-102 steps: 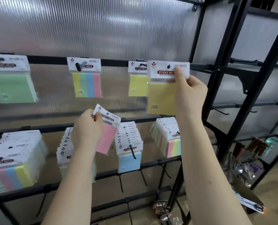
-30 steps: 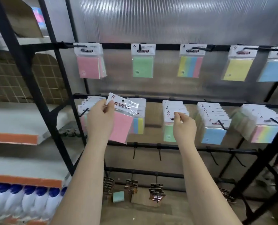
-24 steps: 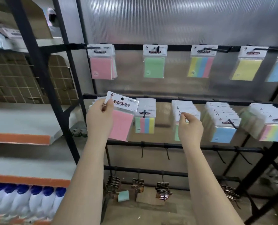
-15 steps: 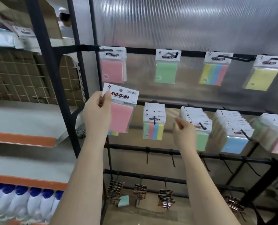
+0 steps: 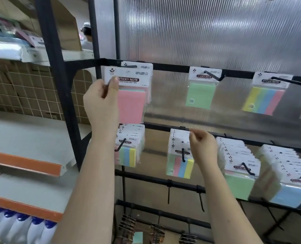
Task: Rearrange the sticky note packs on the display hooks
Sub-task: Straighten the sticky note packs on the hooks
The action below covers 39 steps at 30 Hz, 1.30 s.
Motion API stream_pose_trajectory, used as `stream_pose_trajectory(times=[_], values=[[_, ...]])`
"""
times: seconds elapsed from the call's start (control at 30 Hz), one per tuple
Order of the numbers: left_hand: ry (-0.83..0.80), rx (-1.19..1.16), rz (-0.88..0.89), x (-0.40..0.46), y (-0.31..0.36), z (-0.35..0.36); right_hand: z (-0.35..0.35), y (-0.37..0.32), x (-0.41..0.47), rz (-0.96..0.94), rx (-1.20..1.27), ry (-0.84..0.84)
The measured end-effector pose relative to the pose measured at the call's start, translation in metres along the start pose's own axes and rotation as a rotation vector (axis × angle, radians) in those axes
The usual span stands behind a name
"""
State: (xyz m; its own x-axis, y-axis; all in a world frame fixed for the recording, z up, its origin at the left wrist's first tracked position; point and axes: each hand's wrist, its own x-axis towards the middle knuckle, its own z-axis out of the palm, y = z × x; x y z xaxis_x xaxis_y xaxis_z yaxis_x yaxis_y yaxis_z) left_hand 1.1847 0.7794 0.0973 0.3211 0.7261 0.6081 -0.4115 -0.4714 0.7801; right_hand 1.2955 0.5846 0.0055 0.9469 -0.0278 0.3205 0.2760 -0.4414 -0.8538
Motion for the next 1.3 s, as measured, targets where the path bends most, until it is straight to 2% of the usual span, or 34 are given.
stream_pose_trajectory(times=[0.37,0.63,0.93,1.2,1.3], values=[[0.047,-0.126,0.030,0.038,-0.007,0.006,0.021,0.000,-0.011,0.030,-0.013,0.118],[-0.033,-0.072,0.069,0.054,-0.017,0.005,0.032,-0.007,-0.030,0.082,-0.003,0.194],[-0.126,-0.058,-0.083,0.061,-0.031,0.032,0.030,-0.001,-0.035,0.100,-0.020,0.221],[-0.095,-0.021,-0.270,0.082,-0.046,0.065,0.030,0.001,-0.028,0.102,-0.032,0.204],[-0.060,-0.033,-0.282,0.086,-0.047,0.073,0.028,0.005,-0.027,0.106,-0.026,0.207]])
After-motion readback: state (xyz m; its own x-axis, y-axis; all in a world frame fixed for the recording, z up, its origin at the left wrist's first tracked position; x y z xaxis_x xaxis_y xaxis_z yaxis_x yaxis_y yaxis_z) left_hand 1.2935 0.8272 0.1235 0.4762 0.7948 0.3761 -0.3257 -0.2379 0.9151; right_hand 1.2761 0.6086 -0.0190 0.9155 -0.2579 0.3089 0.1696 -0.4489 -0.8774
